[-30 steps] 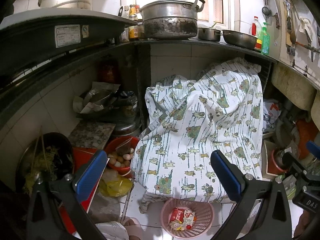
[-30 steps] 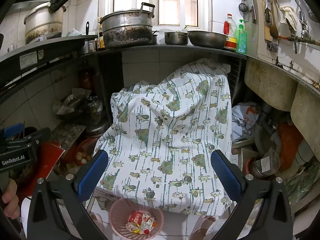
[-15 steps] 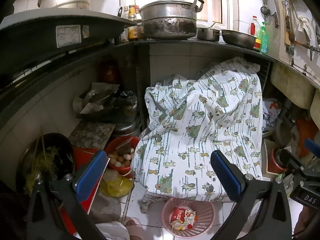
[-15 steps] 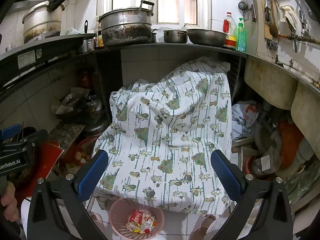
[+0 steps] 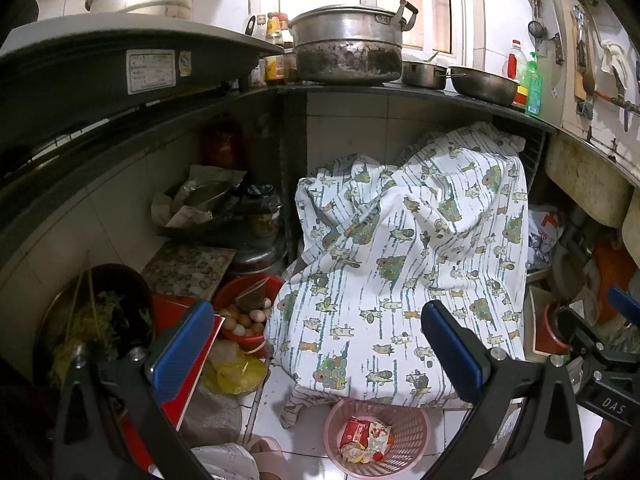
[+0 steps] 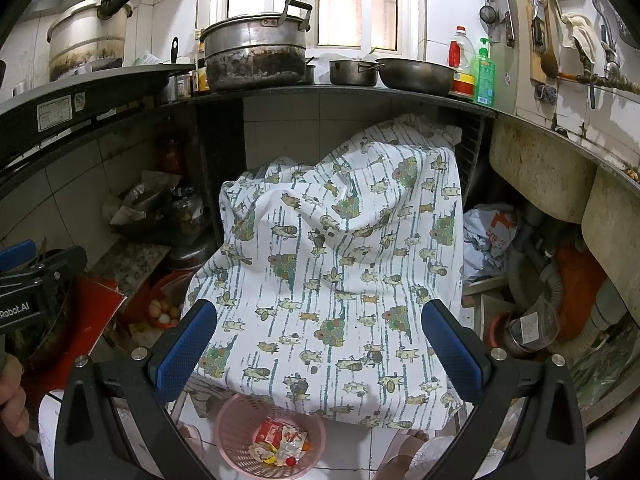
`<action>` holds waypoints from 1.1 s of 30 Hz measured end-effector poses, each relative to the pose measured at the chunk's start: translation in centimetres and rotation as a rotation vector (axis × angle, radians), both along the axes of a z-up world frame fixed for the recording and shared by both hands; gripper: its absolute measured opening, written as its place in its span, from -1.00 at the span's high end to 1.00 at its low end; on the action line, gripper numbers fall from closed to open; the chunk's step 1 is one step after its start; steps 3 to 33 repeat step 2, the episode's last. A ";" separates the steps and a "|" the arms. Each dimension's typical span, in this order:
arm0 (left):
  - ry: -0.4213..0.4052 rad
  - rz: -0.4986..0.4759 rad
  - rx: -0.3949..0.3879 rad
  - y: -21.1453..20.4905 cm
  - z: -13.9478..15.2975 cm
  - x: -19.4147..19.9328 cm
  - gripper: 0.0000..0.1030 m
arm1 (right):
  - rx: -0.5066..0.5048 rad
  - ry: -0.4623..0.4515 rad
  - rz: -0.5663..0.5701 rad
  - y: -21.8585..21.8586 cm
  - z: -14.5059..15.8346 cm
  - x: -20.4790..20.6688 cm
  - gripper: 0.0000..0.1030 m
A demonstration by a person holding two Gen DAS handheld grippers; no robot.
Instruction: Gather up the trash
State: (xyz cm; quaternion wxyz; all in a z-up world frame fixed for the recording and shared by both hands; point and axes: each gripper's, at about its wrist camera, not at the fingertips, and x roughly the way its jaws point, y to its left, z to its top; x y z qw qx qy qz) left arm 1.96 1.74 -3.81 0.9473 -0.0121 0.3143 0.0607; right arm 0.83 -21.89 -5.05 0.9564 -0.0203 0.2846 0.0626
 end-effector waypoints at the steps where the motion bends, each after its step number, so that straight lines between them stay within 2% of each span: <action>1: 0.000 0.001 0.001 0.0 0.0 0.0 -1.00 | 0.001 0.000 0.000 0.0 -0.1 0.0 -1.00; 33: 0.000 0.000 0.001 0.0 0.0 0.0 -1.00 | 0.001 0.001 0.001 0.0 0.0 0.0 -1.00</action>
